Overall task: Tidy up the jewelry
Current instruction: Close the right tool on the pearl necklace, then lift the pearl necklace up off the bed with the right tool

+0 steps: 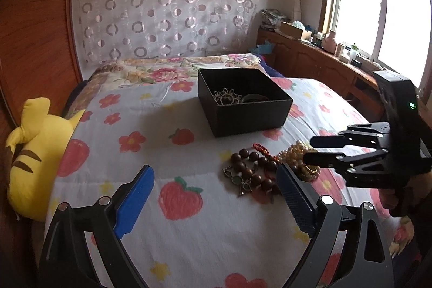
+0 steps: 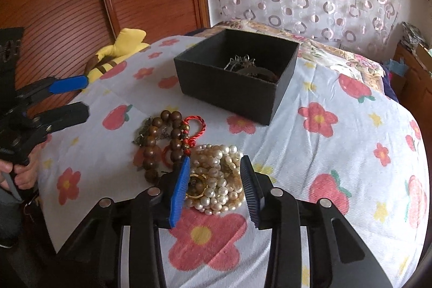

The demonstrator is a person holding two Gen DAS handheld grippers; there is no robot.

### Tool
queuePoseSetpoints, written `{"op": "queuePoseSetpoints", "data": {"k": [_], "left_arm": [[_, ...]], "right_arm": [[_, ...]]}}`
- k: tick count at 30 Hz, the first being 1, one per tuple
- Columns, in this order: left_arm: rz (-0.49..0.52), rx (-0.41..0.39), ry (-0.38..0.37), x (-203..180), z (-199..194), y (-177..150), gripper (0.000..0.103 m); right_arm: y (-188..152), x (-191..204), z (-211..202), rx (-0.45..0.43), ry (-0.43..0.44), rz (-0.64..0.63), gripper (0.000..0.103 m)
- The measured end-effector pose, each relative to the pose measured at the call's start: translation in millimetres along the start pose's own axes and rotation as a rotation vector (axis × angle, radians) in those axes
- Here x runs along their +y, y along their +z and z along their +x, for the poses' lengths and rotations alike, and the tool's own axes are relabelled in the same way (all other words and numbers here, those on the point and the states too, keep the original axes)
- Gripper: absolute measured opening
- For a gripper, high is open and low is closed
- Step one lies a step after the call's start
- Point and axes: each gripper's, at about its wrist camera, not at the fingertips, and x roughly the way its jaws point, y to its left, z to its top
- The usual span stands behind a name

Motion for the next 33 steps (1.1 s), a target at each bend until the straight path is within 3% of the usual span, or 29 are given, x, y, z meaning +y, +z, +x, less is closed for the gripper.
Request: {"op": "queuePoseSetpoints", "data": {"k": [13, 19, 33], "left_arm": [[-0.001, 0.004, -0.014, -7, -4, -6, 0.088], [-0.009, 0.014, -0.014, -7, -1, -8, 0.088], [-0.012, 0.022, -0.024, -10, 2, -11, 0.088]], "right_arm": [[6, -4, 18, 0.027, -0.001, 0.03, 0.041], [7, -4, 12, 0.013, 0.018, 0.031, 0.013], [17, -4, -51, -0.113, 0.033, -0.01, 0.012]]}}
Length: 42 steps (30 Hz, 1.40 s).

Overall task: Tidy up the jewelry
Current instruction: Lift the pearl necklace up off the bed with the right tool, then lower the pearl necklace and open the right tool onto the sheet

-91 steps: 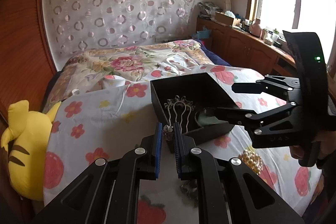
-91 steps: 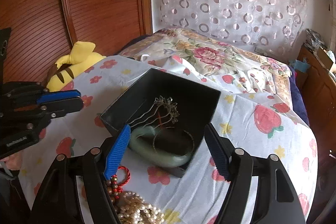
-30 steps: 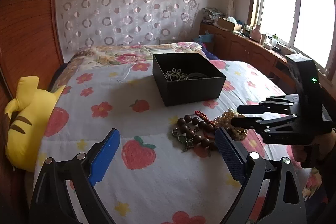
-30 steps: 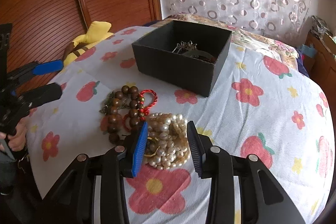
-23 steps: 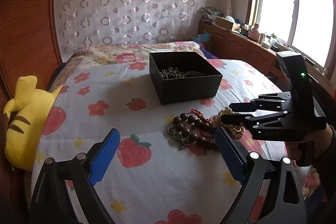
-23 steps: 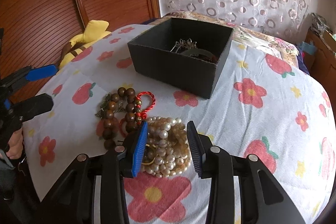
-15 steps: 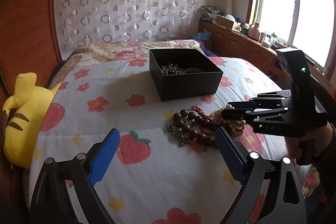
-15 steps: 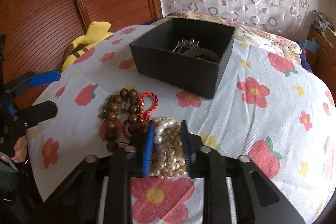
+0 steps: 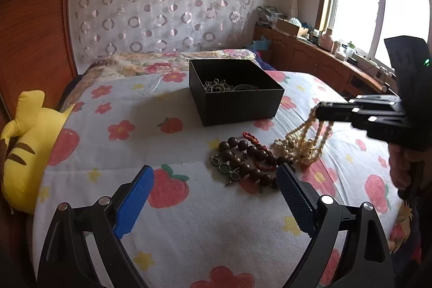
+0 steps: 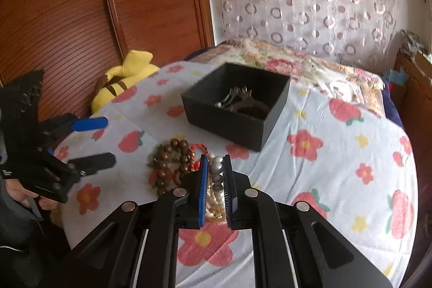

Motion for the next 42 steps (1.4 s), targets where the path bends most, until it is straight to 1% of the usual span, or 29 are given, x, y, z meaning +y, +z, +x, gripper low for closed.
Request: {"op": "queuePoseSetpoints", "data": {"k": [13, 30, 35, 39, 42], "left_arm": [[-0.002, 0.011, -0.006, -1, 4, -2, 0.088], [-0.006, 0.02, -0.013, 1, 8, 1, 0.088], [-0.006, 0.018, -0.014, 1, 8, 2, 0.088], [-0.004, 0.018, -0.012, 0, 7, 2, 0.088], [0.004, 0.019, -0.015, -4, 8, 2, 0.088]], "right_arm": [[28, 10, -51, -0.118, -0.019, -0.051, 0.012], [61, 21, -103, -0.226, -0.051, -0.102, 0.012], [59, 18, -100, -0.204, -0.063, -0.108, 0.012], [38, 4, -78, -0.123, -0.078, -0.083, 0.012], [8, -14, -57, -0.038, -0.099, -0.036, 0.012]]}}
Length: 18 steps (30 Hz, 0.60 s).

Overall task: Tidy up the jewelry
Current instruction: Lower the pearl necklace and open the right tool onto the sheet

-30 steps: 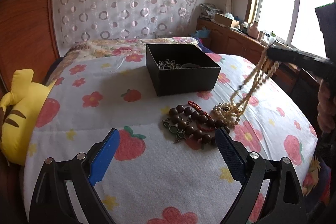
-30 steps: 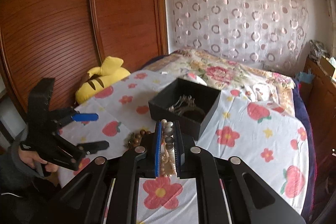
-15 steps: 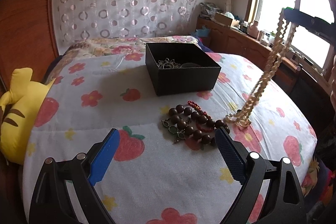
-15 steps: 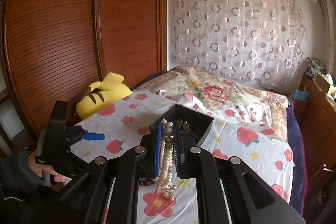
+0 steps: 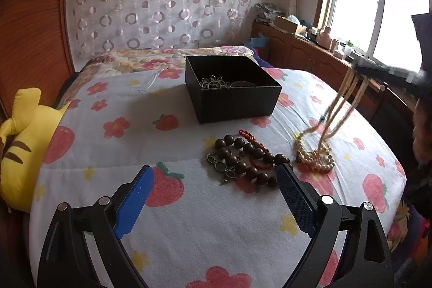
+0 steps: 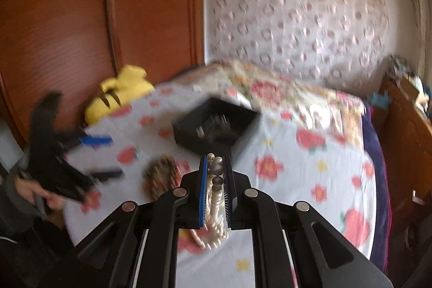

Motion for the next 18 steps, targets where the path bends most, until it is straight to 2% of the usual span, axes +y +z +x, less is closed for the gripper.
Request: {"op": "queuePoseSetpoints", "data": {"k": [3, 6, 12, 17, 18], "left_arm": [[0.0, 0.005, -0.006, -1, 2, -1, 0.088], [0.005, 0.013, -0.009, -4, 5, -2, 0.088], [0.044, 0.033, -0.028, -20, 11, 2, 0.088], [0.144, 0.064, -0.091, -52, 22, 12, 0.088], [0.167, 0.073, -0.104, -59, 25, 14, 0.085]], "right_arm": [[-27, -16, 17, 0.071, -0.024, 0.052, 0.013], [-47, -30, 21, 0.099, -0.047, 0.093, 0.016], [-64, -48, 5, 0.065, -0.078, 0.154, 0.016], [-70, -60, 0, 0.058, -0.08, 0.181, 0.016], [-72, -60, -1, 0.058, -0.078, 0.186, 0.016]]}}
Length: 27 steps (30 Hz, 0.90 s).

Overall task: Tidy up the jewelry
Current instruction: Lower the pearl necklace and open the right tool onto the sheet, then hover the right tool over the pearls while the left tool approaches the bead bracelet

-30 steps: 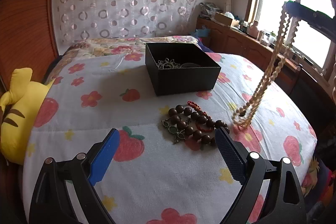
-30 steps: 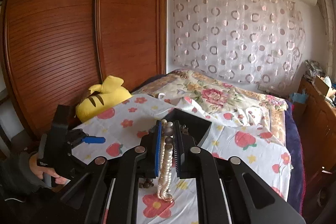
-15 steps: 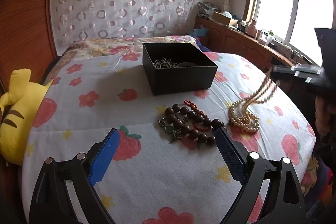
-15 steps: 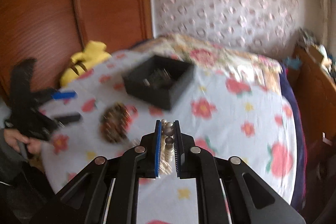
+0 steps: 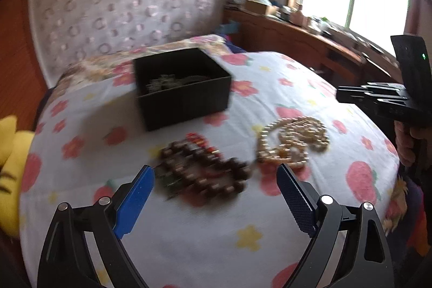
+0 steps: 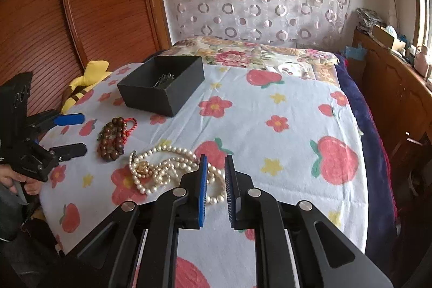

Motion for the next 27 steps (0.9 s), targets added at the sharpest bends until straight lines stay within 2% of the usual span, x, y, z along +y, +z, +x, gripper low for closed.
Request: {"op": "queuePoseSetpoints", "data": {"k": [4, 5, 12, 17, 22, 27], "left_arm": [[0.084, 0.065, -0.048, -19, 22, 9, 0.056], [0.106, 0.089, -0.048, -24, 27, 10, 0.053], [0.269, 0.158, -0.015, -48, 44, 8, 0.051], [0.31, 0.182, -0.004, -53, 52, 13, 0.051], [0.341, 0.186, -0.029, -58, 64, 22, 0.05], [0.327, 0.194, -0.091, -52, 66, 24, 0.03]], "right_arm": [[-8, -1, 0, 0.004, 0.006, 0.011, 0.016], [-11, -1, 0, 0.004, 0.007, 0.014, 0.016], [-22, -3, 0, 0.007, 0.027, 0.034, 0.016], [-24, -4, 1, 0.006, 0.036, 0.041, 0.016], [-24, -5, 3, 0.01, 0.037, 0.044, 0.016], [-27, -6, 6, 0.021, 0.041, 0.048, 0.016]]}}
